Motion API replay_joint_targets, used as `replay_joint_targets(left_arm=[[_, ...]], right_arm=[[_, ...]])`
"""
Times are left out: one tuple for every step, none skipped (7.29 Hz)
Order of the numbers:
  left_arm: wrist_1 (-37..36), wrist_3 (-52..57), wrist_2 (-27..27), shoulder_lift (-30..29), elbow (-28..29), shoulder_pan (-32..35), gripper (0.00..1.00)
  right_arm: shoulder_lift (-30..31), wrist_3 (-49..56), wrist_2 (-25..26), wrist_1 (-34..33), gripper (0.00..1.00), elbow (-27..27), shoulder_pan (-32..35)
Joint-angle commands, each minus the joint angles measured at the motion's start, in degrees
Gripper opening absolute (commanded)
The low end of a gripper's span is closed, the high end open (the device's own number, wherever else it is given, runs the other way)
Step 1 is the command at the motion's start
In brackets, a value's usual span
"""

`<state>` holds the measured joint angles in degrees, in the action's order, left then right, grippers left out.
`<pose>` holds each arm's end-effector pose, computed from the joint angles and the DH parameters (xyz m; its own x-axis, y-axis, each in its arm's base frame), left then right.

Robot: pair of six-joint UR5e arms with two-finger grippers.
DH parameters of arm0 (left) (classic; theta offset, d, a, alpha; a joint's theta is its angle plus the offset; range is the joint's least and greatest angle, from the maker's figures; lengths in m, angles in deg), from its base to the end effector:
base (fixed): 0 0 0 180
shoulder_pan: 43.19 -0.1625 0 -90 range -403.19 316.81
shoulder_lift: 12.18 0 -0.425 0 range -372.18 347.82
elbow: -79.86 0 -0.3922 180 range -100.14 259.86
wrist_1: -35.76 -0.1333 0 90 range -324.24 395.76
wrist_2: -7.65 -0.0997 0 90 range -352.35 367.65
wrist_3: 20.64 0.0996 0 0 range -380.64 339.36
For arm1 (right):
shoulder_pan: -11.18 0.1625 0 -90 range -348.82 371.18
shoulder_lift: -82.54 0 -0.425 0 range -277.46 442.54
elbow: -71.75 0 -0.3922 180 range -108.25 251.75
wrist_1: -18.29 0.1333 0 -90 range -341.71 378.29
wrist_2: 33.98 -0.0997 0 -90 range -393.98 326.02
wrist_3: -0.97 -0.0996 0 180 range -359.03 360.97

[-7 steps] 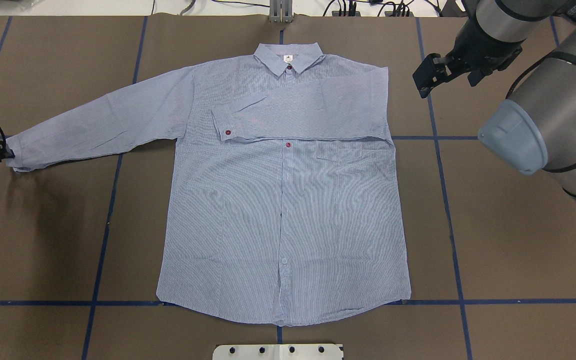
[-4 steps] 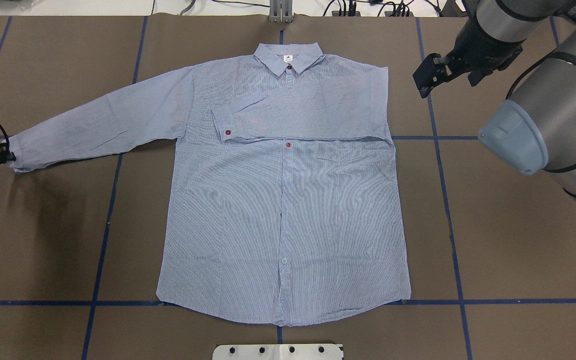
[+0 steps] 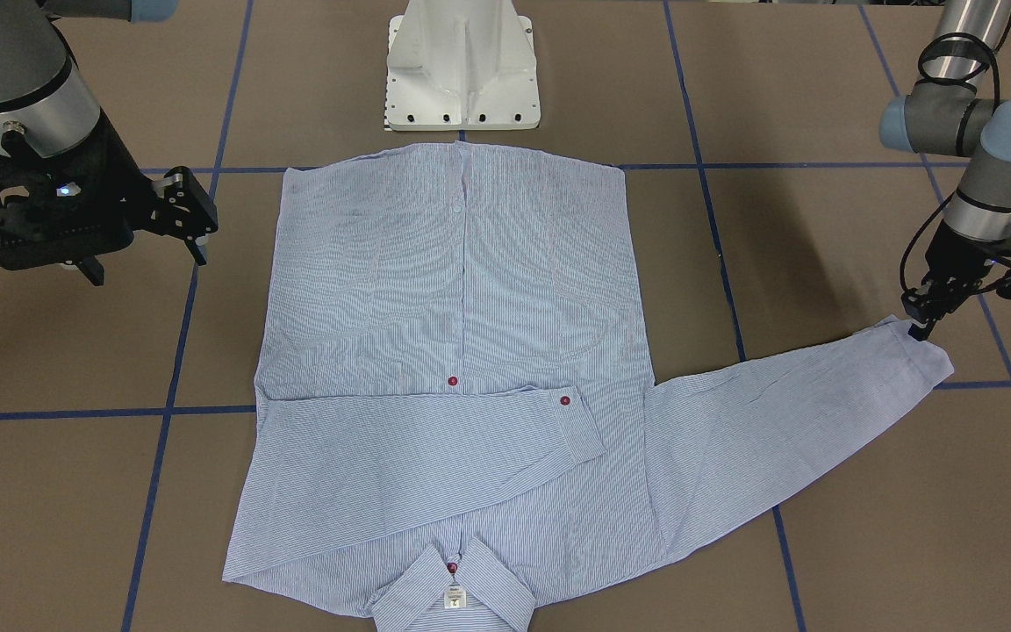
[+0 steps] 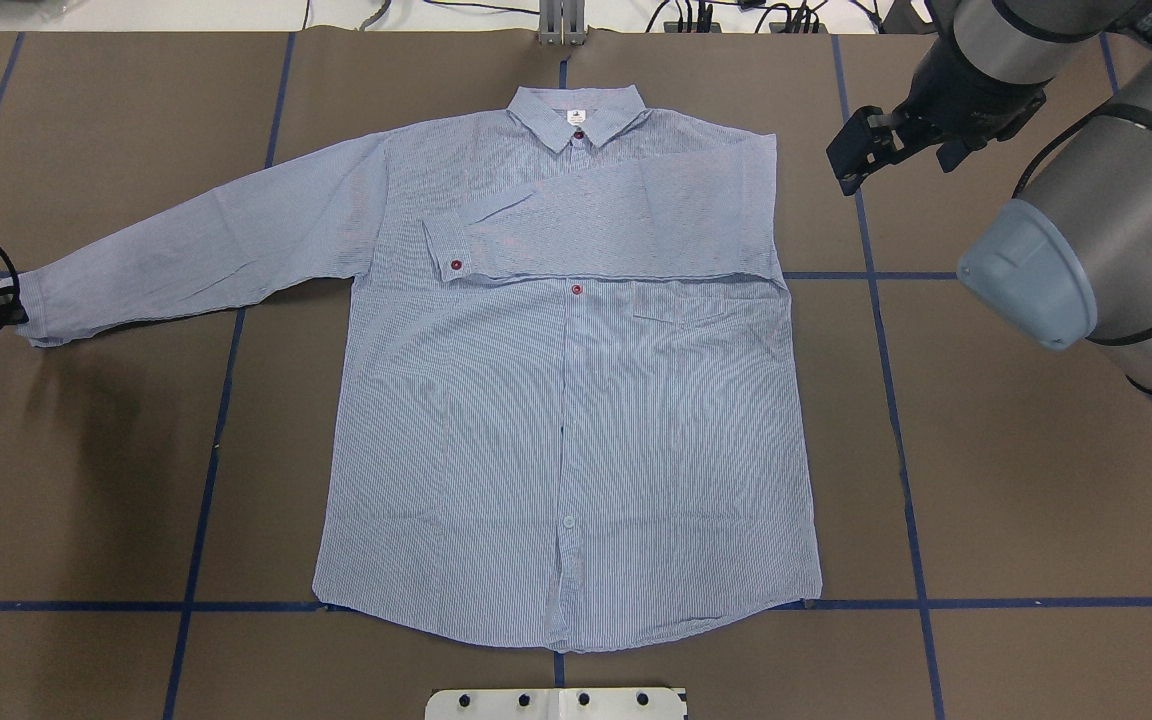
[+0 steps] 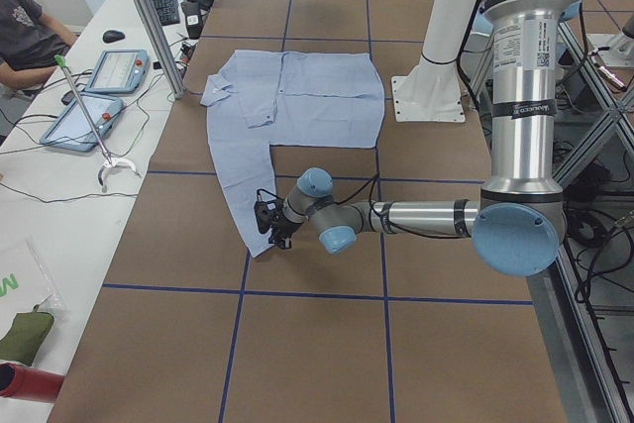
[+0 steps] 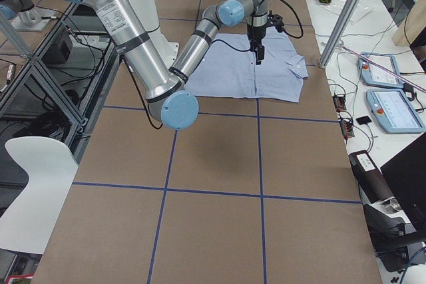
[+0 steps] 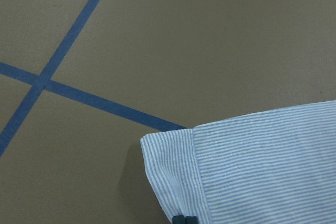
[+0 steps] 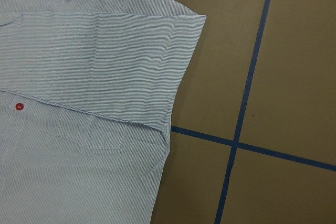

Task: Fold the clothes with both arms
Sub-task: 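Raise the right gripper away while the left gripper grasps the other cuff, then lift the cuff with the left gripper and carry it toward the collar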

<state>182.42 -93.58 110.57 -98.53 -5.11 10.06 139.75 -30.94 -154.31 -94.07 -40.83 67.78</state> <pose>0.2099 -0.4667 0.6367 0.5828 -0.3026 -0.7541 0.5341 0.8421 0.0749 -0.2519 -0.5328 0.2148 0.7271 -0.2282 0.6474 0.0910 0.9668 0.2386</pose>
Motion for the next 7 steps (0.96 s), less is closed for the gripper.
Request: replay_joint_targets(left_arm=[[-8.3,0.3,0.7,-0.3,-7.3,0.0,0.0],[-21.6,0.4,0.9,-1.4,-16.3,-0.1,0.0],[-31.7,0.3,1.0,-4.6,-21.9,-0.1,0.0],[-37.6,-0.4,3.4,-10.2,-23.0,-0.1,0.0],[-43.1,-1.1,6.0,-17.3,-22.4,-0.3,0.0],[-49.2,-4.4,7.5,-25.2,-21.2,-1.1,0.0],[-54.2,-6.2,8.1,-32.4,-19.5,-2.7,0.0]], right_arm=[[0.6,0.1,-0.1,0.0,1.0,0.0,0.1],[0.9,0.1,-0.2,-0.1,1.0,-0.1,0.2],[1.2,0.2,-0.3,-0.1,1.0,-0.2,0.2],[2.0,0.9,-0.3,-0.1,1.0,-0.2,0.3],[2.5,1.9,-0.3,-0.1,1.0,-0.2,0.4],[3.1,2.2,-0.3,-0.3,1.0,-0.4,0.6],[5.1,2.2,-0.3,-0.4,1.0,-1.4,0.5]])
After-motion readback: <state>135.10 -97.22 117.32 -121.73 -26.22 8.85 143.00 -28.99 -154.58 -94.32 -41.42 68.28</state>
